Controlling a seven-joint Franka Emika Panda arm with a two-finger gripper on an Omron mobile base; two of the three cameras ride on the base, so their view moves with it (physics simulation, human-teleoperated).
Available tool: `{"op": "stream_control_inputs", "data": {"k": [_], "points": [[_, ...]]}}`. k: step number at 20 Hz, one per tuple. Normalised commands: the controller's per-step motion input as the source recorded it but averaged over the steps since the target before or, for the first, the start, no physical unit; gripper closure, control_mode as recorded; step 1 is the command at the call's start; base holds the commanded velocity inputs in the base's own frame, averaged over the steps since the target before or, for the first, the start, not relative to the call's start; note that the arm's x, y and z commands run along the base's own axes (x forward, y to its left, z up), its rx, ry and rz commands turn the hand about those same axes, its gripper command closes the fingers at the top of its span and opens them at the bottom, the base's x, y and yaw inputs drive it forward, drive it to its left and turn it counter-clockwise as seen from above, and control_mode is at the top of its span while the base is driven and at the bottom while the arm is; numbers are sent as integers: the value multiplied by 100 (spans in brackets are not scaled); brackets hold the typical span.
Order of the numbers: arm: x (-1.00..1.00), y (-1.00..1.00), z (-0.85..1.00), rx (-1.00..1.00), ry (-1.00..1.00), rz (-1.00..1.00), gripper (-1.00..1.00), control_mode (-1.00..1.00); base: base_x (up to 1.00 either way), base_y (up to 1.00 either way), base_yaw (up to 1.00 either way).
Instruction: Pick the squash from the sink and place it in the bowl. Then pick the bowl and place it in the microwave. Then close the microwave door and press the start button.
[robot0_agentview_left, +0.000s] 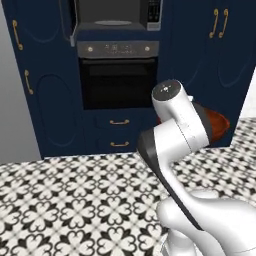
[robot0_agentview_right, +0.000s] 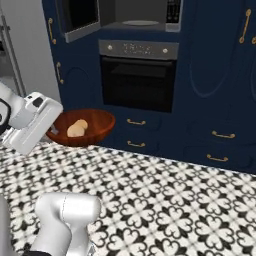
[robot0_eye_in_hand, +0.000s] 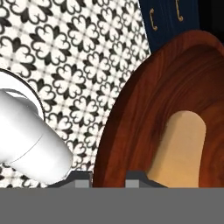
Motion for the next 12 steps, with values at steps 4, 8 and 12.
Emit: {"op": "stream_control_inputs", "data": {"k": [4,8,12], "points": [[0,0,0,0,0,0,100,100,100,-4,-8],[0,0,0,0,0,0,100,100,100,0,-14],[0,0,0,0,0,0,100,100,100,0,-10]]}}
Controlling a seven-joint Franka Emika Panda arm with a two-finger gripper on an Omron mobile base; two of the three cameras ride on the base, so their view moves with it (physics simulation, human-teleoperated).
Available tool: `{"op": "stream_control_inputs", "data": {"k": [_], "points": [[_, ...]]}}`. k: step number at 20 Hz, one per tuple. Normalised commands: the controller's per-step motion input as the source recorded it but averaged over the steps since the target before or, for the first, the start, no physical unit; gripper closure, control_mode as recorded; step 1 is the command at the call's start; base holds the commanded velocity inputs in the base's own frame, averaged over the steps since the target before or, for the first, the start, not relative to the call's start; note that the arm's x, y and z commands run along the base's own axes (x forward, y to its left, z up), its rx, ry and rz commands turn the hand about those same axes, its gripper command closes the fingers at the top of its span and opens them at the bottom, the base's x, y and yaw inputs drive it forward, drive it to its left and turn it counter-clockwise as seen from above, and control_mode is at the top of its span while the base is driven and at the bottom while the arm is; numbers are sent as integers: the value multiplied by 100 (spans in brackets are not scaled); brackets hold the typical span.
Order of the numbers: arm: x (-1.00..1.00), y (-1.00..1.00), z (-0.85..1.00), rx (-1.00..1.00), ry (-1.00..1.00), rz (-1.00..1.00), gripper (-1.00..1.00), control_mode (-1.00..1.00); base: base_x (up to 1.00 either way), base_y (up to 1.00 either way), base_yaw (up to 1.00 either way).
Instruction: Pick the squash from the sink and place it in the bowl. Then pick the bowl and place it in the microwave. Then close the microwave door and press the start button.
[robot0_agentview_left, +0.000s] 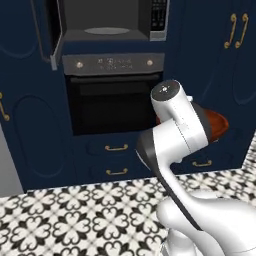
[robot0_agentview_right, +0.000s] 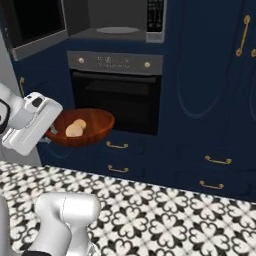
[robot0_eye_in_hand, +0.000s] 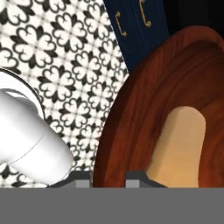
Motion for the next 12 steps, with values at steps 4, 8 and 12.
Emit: {"op": "stream_control_inputs", "data": {"k": [4,8,12], "points": [[0,0,0,0,0,0,100,100,100,0,-9],[0,0,0,0,0,0,100,100,100,1,-6],[0,0,0,0,0,0,100,100,92,6,-1]]}}
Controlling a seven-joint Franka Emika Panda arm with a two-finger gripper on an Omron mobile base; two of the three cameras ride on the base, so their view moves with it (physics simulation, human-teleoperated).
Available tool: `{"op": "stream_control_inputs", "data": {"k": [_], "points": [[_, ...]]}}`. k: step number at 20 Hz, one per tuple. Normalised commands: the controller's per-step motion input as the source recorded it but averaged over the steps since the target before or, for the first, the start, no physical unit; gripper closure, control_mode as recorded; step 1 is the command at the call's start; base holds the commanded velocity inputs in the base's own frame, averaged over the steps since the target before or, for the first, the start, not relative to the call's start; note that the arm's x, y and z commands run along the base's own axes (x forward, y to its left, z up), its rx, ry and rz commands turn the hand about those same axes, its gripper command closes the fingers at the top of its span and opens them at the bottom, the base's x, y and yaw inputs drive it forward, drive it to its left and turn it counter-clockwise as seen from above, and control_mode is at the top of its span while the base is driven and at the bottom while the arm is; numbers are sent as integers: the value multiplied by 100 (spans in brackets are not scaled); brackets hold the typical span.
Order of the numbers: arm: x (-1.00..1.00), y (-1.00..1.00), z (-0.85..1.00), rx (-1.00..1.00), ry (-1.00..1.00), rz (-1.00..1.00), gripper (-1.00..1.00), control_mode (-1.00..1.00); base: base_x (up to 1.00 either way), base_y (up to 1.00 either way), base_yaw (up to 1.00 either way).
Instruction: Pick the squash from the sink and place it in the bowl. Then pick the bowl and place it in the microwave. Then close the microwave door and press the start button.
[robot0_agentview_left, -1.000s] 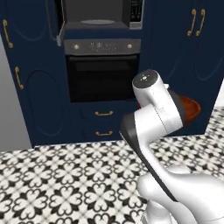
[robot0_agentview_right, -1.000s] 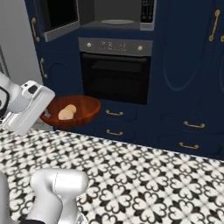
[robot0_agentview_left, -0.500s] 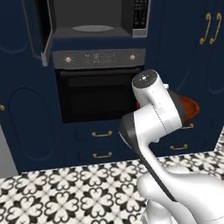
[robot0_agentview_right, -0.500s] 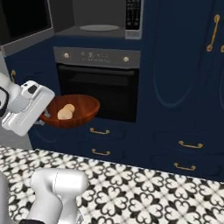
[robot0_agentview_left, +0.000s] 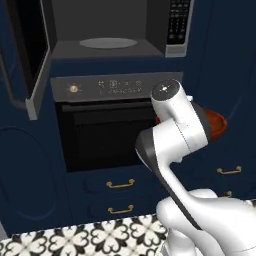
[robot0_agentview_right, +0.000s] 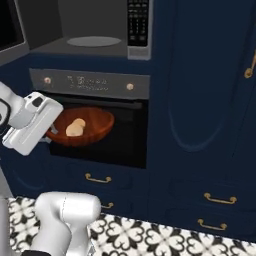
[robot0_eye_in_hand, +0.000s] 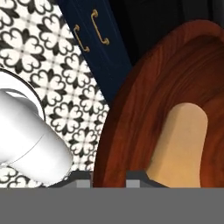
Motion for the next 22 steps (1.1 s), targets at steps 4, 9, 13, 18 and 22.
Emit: {"op": "stream_control_inputs", "data": {"k": [4,9,13,18,22], "points": [[0,0,0,0,0,0,100,100,80,21,-2],[0,0,0,0,0,0,100,100,69,18,-3],[0,0,0,0,0,0,100,100,34,35,-5],[0,0,0,0,0,0,100,100,21,10,-9],[-11,0,27,12,-6,0,100,-100,0,0,-4]]}}
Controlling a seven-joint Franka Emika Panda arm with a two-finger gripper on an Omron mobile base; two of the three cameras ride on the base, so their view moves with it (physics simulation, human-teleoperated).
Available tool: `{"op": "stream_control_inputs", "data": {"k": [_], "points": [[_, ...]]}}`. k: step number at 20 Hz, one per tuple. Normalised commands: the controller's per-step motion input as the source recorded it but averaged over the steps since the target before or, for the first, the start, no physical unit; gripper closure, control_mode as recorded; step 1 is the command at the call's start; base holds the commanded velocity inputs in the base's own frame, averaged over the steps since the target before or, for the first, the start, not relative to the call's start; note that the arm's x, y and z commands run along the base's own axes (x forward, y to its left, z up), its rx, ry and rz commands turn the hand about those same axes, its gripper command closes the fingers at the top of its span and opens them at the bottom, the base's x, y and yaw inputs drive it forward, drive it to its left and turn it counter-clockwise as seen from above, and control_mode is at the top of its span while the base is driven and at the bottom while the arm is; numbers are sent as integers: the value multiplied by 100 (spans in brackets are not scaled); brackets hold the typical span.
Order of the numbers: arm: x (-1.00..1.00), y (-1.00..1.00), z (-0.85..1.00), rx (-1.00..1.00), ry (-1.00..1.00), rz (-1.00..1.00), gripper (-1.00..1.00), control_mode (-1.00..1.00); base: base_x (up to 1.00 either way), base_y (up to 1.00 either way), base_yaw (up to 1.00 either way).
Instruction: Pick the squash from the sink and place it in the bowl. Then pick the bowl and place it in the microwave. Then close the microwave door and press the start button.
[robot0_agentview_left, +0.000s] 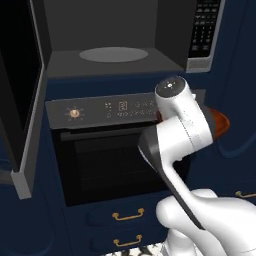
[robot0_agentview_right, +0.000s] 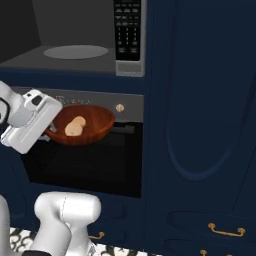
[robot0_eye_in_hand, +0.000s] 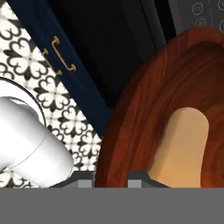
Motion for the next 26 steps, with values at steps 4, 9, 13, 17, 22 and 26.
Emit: {"op": "stream_control_inputs", "data": {"k": [4,9,13,17,22,26], "points": [[-14,23,95,18,-20,3,100,-100,0,0,0],[13,60,100,3,-24,14,100,-100,0,0,0],[81,68,98,1,-17,14,100,-100,0,0,0],[100,75,52,0,-9,6,100,-100,0,0,0],[100,28,7,0,2,0,100,-100,0,0,0],[100,0,-10,-4,19,0,100,-100,0,0,0]]}}
